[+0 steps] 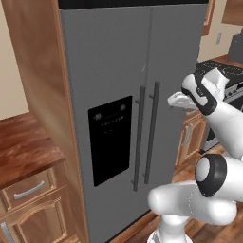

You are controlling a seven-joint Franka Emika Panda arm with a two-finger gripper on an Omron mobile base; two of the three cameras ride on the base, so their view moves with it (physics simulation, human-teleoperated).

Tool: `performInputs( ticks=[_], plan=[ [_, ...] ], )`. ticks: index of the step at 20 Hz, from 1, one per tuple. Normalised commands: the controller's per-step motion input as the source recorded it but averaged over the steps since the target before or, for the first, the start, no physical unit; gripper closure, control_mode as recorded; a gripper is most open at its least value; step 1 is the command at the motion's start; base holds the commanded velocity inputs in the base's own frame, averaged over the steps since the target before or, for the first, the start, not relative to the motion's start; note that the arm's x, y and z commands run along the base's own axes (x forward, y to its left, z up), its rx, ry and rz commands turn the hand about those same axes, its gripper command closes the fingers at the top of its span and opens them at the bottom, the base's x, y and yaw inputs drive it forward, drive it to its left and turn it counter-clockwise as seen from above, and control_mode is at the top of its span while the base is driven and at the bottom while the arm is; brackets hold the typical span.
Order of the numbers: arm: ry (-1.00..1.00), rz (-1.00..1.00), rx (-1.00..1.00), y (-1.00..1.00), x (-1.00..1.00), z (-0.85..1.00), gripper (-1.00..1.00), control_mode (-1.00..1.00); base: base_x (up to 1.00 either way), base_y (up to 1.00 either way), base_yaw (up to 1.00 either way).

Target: Open the fridge, remove the peach, eggplant, and shrimp, and place them on any counter.

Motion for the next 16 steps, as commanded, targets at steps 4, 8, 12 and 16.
performInputs(
  ticks=[4,8,12,16],
  plan=[
    [0.0,0.07,0.07,0.21,0.01,-0.03,-1.0,-1.0,0.0,0.0,0.0],
    [-0.04,0.07,0.04,0.34,0.0,-0.06,-1.0,-1.0,0.0,0.0,0.0],
    [-0.06,0.05,0.02,0.38,0.01,-0.08,-1.0,-1.0,0.0,0.0,0.0],
    [-0.03,0.03,0.03,0.05,0.31,-0.09,-1.0,-1.0,0.0,0.0,0.0]
  ],
)
